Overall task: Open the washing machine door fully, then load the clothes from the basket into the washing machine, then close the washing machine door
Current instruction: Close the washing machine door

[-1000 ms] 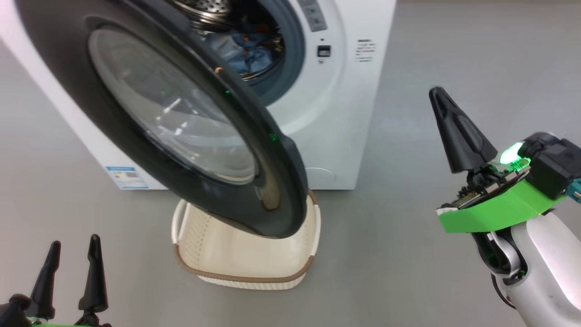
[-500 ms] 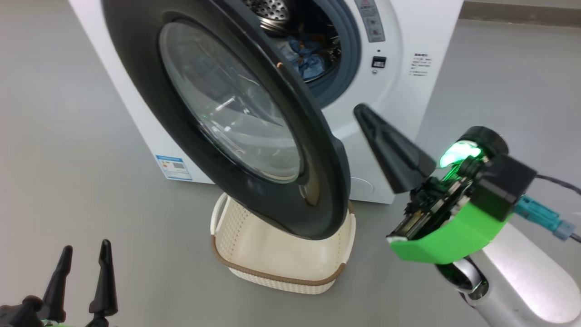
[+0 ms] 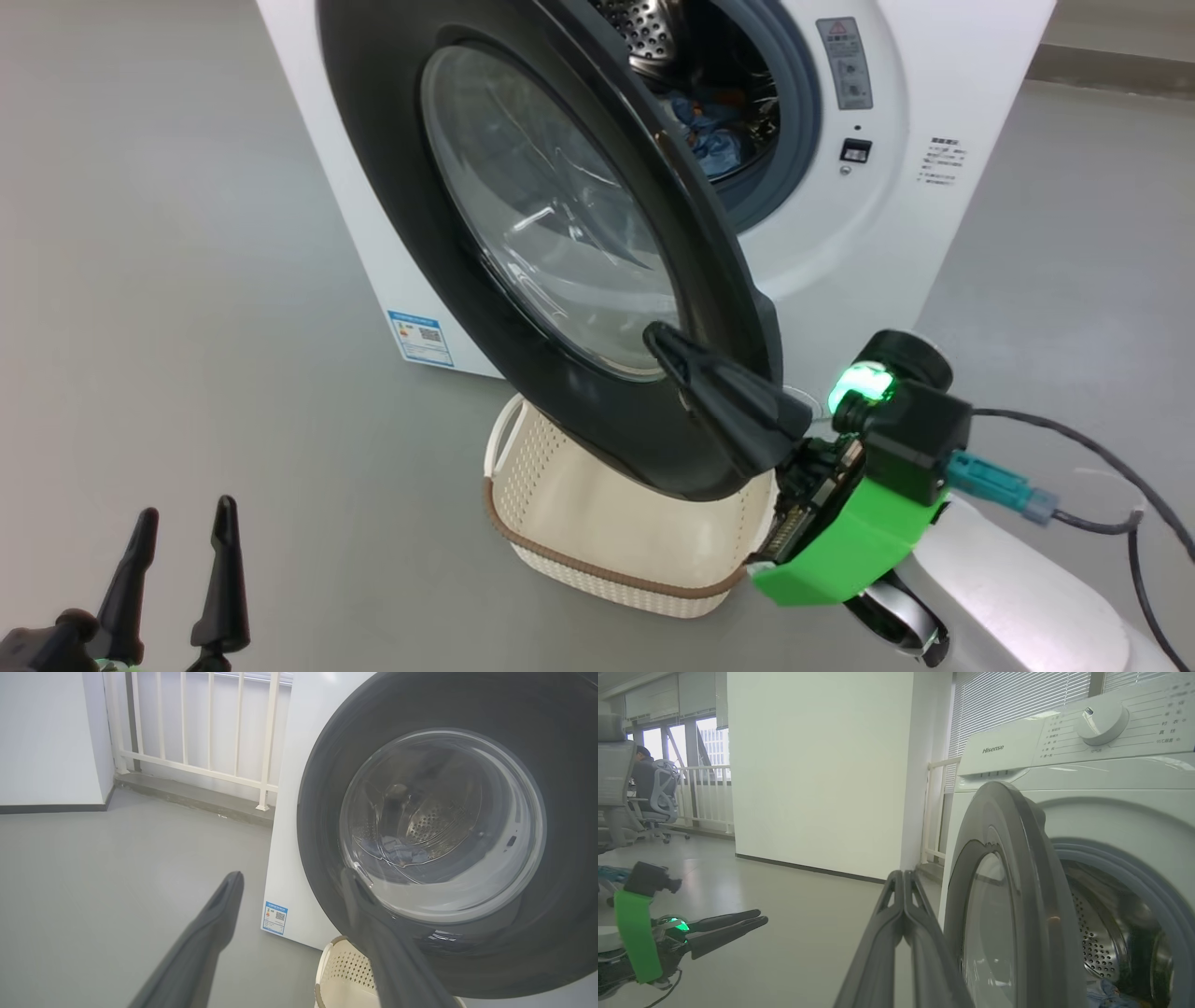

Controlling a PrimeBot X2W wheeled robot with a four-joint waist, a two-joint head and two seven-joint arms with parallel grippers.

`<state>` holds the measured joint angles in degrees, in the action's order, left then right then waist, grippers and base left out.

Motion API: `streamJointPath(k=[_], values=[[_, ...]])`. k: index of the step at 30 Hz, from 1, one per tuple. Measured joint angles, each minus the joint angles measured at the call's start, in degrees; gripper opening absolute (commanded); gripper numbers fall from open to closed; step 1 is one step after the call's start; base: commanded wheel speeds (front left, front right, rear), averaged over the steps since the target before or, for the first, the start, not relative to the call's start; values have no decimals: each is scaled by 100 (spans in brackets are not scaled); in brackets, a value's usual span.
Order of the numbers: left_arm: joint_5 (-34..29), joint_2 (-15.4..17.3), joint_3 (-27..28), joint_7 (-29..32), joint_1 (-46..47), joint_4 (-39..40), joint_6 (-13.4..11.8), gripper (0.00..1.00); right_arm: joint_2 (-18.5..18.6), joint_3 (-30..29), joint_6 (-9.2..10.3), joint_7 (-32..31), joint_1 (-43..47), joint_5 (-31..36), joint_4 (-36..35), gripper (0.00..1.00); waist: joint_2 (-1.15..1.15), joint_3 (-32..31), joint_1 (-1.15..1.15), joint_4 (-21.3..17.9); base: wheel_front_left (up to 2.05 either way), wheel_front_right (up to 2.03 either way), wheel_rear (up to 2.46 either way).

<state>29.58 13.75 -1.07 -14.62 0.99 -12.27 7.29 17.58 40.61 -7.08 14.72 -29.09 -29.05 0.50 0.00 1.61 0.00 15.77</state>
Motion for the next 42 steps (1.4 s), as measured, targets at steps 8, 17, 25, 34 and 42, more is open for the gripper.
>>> streamJointPath(k=[8, 17, 25, 34, 42], values=[[1, 1, -30, 0, -1, -29, 0, 100, 78, 287, 0, -1, 10, -293, 977, 0, 0, -16, 0, 171, 0, 0, 0], [19, 1, -77, 0, 0, -29, 0, 100, 70, 481, 0, -1, 9, -648, 1569, 0, 0, 106, 0, 299, 0, 0, 0], [19, -4, -122, 0, 7, -46, 0, 100, 88, 553, 0, -1, 8, -731, 1926, 0, 0, 226, 0, 452, 0, 0, 0], [47, -31, -114, 0, 35, -46, 1, 100, 155, 316, 0, -1, -22, -748, 2219, 0, 0, 412, 0, 646, 0, 0, 0], [51, -45, -83, 0, 140, -45, 16, 100, 169, 20, -18, -1, -108, -747, 2276, 0, 0, 559, 0, 744, 0, 0, 0]])
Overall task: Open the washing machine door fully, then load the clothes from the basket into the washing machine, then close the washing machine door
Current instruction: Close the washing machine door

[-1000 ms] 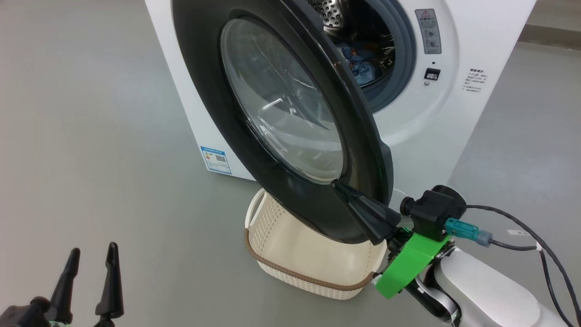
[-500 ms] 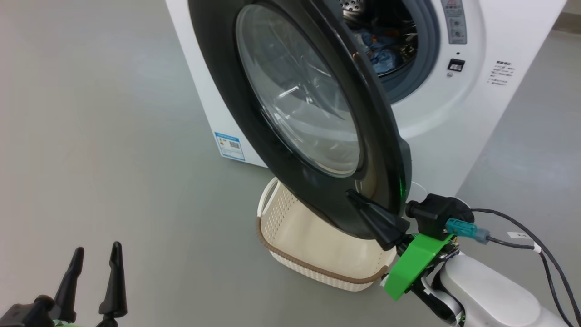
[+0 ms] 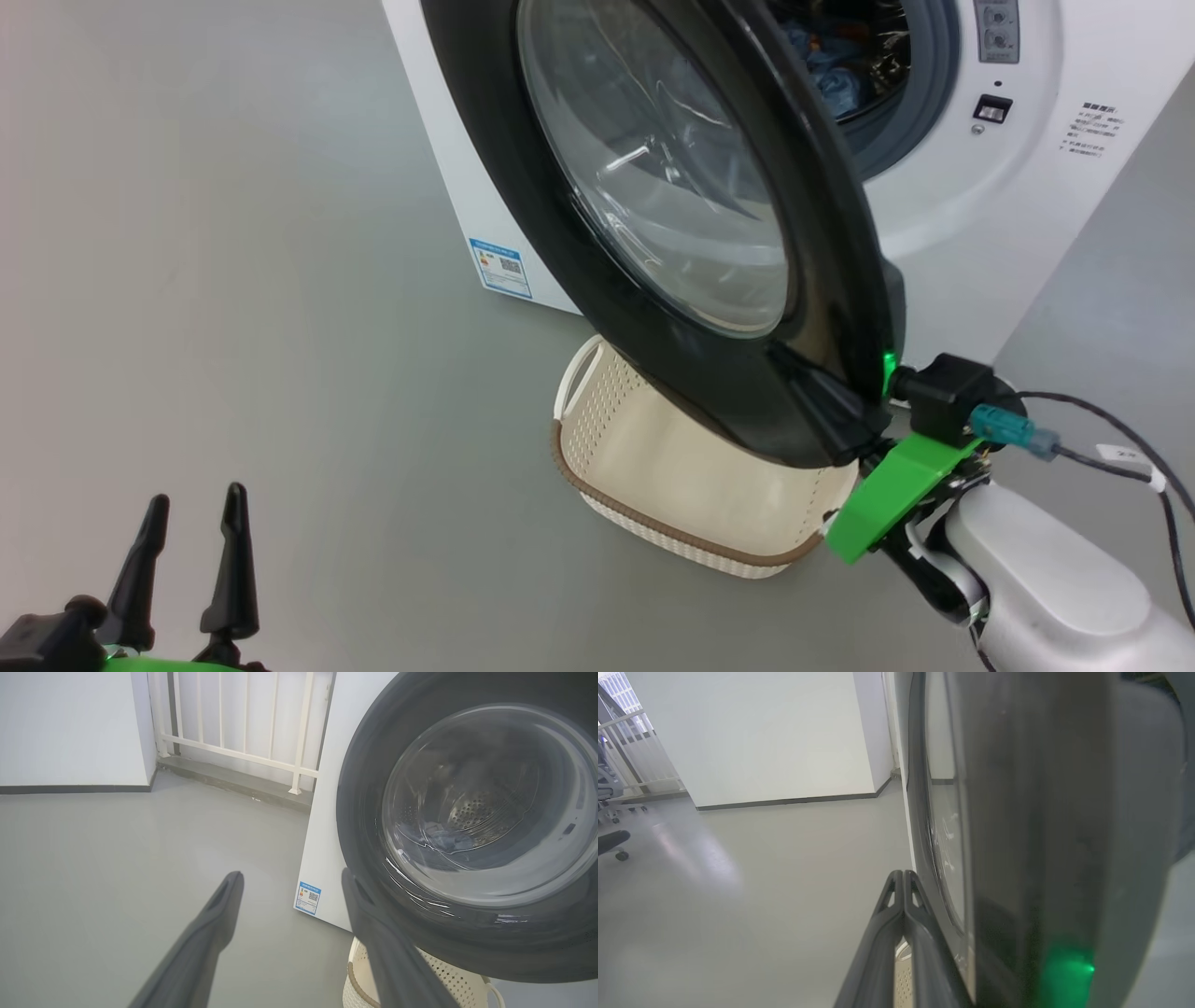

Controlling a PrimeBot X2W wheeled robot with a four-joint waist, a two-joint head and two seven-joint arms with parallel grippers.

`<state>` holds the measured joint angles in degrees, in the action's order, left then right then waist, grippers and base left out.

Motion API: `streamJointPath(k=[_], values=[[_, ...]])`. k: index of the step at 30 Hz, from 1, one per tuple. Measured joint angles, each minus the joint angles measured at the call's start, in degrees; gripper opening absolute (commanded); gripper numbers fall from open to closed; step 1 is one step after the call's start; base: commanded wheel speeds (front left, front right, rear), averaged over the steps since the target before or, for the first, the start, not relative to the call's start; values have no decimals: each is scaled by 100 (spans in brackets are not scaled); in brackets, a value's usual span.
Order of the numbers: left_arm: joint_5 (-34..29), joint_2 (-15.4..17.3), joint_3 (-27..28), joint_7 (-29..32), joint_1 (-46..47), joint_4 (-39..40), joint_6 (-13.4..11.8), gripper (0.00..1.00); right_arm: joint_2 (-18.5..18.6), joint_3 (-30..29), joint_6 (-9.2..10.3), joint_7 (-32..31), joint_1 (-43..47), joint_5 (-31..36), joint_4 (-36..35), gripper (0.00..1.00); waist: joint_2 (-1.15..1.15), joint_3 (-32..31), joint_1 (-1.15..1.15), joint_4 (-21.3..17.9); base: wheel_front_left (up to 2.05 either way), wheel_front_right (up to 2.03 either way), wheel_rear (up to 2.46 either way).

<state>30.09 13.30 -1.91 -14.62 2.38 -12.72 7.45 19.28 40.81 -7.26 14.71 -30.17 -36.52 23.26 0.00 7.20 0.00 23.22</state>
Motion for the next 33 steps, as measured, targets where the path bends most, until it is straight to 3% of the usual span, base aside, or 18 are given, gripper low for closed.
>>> streamJointPath(k=[20, 33], values=[[12, -8, -14, 0, 330, 29, 8, 100, 256, -933, -20, 0, -386, 48, 279, 0, 0, 508, 0, -86, 0, 0, 0], [54, 4, -31, 0, 614, 114, 8, 100, 646, -1424, -24, 0, -1373, 73, 481, 0, 0, 1116, 1, 38, 0, 0, 0]])
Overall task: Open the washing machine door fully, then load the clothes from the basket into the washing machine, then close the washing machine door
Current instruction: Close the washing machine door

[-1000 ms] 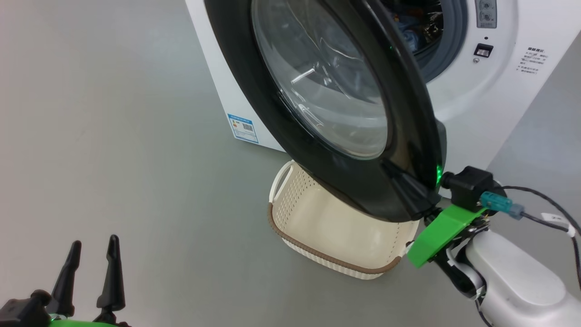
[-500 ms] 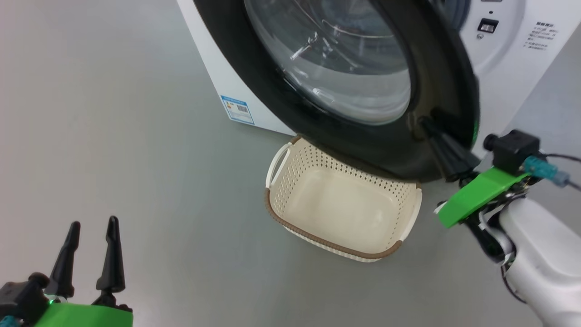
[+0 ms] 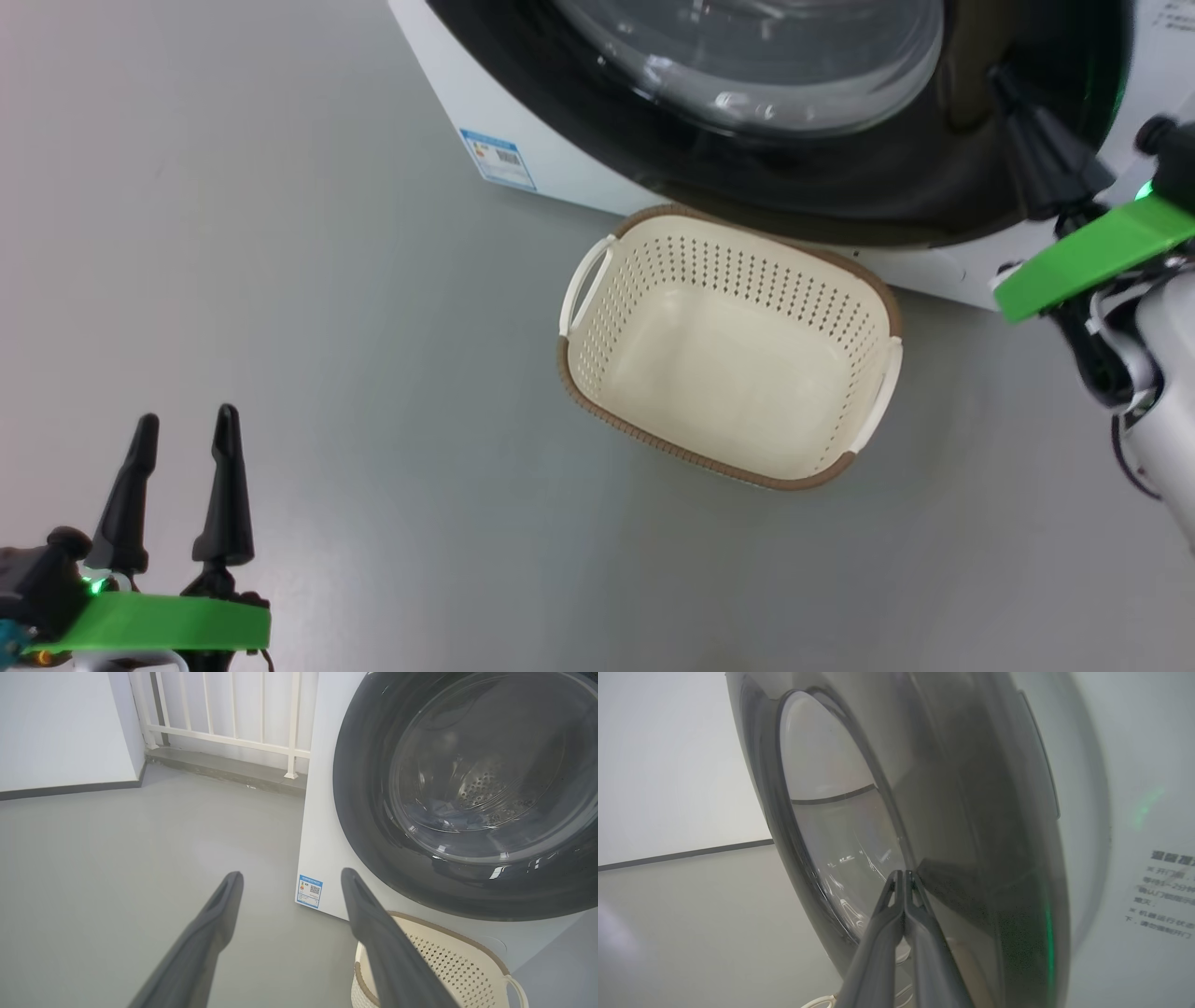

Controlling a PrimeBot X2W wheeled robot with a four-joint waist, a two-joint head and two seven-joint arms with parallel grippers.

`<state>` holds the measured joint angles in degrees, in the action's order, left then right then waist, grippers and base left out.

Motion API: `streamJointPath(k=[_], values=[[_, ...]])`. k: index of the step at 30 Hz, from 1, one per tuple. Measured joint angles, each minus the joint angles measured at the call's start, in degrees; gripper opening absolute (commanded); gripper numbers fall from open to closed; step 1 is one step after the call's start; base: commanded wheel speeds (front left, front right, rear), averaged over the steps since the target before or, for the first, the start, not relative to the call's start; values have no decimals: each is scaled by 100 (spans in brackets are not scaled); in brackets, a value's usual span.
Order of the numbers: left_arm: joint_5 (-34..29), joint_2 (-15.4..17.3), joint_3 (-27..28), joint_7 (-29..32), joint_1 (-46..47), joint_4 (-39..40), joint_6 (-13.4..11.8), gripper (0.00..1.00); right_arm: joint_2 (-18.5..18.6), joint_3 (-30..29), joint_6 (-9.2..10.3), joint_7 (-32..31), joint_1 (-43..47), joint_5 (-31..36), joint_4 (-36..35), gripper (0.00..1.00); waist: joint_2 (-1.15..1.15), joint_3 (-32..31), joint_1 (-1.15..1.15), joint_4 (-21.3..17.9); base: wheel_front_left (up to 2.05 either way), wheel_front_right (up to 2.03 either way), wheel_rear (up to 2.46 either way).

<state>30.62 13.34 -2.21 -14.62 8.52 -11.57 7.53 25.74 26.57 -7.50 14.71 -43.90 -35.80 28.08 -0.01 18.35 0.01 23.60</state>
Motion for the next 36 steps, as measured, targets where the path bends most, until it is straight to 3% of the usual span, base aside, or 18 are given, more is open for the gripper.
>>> streamJointPath(k=[17, 36], values=[[2, -22, 2, 0, 249, 60, 0, 100, 227, -302, -58, 1, -964, 290, 177, 0, 0, 683, -1, 40, 0, 0, 0], [1, -19, -69, 0, 310, 48, 0, 100, 15, -543, -48, 0, -944, 499, 477, 0, 0, 411, -1, 19, 0, 0, 0]])
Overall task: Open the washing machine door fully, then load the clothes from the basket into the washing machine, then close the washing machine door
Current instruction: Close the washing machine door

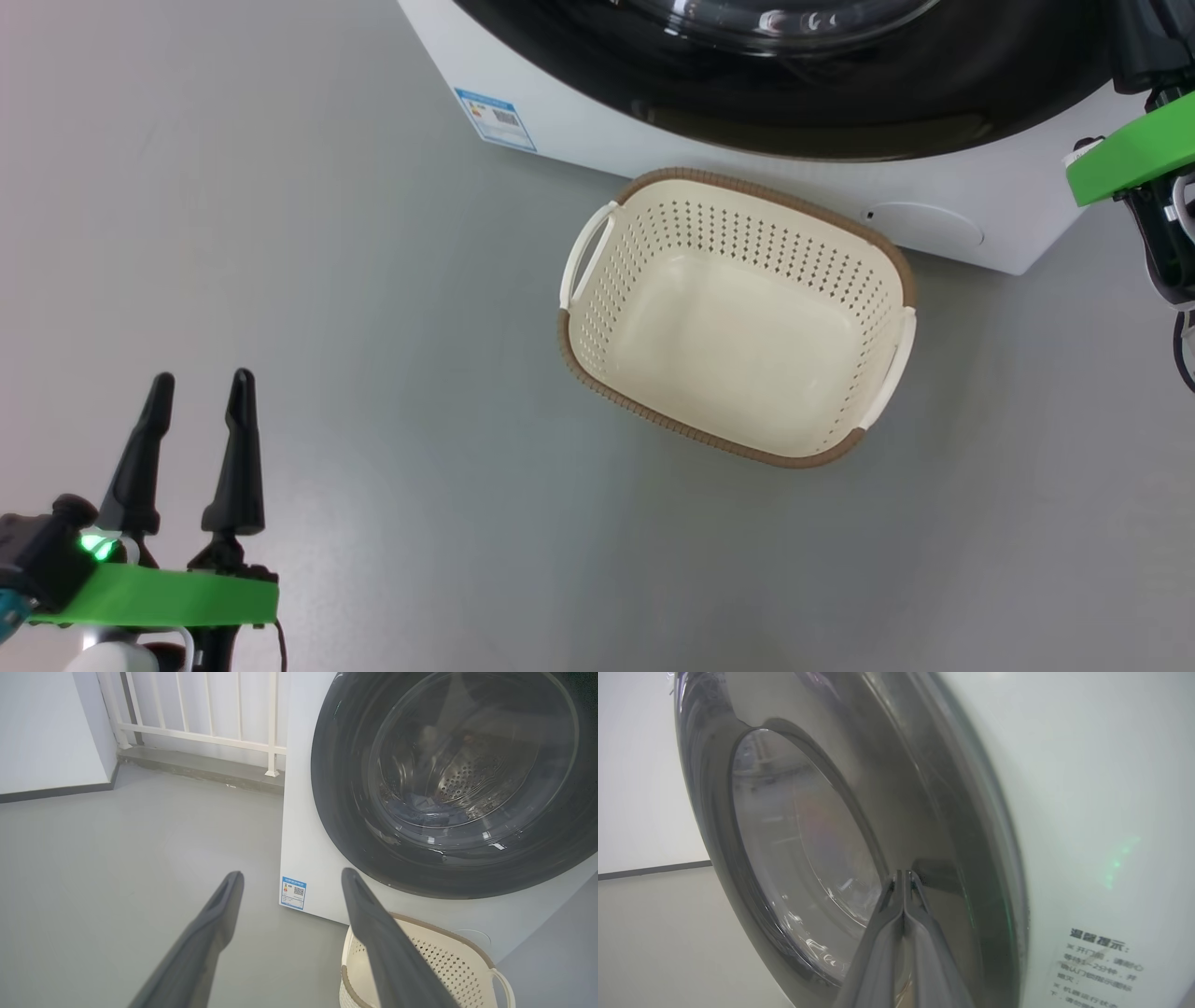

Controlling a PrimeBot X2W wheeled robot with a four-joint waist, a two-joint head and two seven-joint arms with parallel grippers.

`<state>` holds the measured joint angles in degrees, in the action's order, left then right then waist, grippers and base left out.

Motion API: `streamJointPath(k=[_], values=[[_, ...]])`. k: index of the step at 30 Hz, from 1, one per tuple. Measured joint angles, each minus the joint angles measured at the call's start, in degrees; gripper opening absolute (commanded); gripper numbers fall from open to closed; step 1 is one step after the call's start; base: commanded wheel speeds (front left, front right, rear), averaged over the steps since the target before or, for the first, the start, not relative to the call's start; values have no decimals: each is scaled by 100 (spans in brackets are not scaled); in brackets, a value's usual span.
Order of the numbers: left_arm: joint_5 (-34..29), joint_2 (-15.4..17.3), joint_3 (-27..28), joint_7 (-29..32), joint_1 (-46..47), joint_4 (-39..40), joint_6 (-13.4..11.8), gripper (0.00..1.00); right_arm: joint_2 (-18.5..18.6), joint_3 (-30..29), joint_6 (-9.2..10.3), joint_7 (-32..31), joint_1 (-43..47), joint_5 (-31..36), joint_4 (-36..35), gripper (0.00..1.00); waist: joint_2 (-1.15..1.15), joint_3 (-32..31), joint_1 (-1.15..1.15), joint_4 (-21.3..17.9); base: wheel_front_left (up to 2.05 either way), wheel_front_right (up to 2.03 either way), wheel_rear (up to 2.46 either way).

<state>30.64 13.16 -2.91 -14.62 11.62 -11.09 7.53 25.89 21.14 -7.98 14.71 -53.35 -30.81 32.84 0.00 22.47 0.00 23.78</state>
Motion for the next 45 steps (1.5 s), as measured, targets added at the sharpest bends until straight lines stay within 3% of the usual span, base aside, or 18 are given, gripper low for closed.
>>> streamJointPath(k=[2, 3, 4, 5, 7, 8, 21, 45], values=[[0, 3, -8, 0, -7, -1, 0, 100, -4, -23, 3, 0, 31, 86, -3, 0, 0, -61, 0, -18, 0, 0, 0], [0, 5, -9, 0, -15, -2, 0, 100, -13, -48, 8, 0, 71, 90, -14, 11, 0, -94, 0, -29, 0, 0, 0], [0, 7, -11, 0, -17, -11, 0, 100, -25, -71, 9, 1, 130, 109, -27, 33, 0, -127, 0, -41, 0, 0, 0], [0, 9, -15, 0, -17, -14, 0, 100, -35, -79, 11, 1, 194, 151, -46, 46, 0, -163, 0, -55, 0, 0, 0], [-1, 16, -21, 0, -19, -18, 0, 100, -74, -82, 26, 1, 348, 210, -97, 95, 0, -237, 0, -91, 0, 0, 0], [-1, 23, -23, 0, -20, -21, 0, 100, -102, -80, 26, 0, 421, 211, -119, 100, 0, -276, 0, -112, 0, 0, 0], [-4, 171, -67, 0, -173, -43, 0, 100, -361, -105, 26, 1, 1359, 214, -635, 100, 0, -779, 0, -650, 0, 0, 0], [-73, 242, -59, 0, -522, -35, 0, 100, -602, -288, 26, 0, 2849, 216, -1562, 100, 0, -1538, 0, -2179, 0, 0, 0]])
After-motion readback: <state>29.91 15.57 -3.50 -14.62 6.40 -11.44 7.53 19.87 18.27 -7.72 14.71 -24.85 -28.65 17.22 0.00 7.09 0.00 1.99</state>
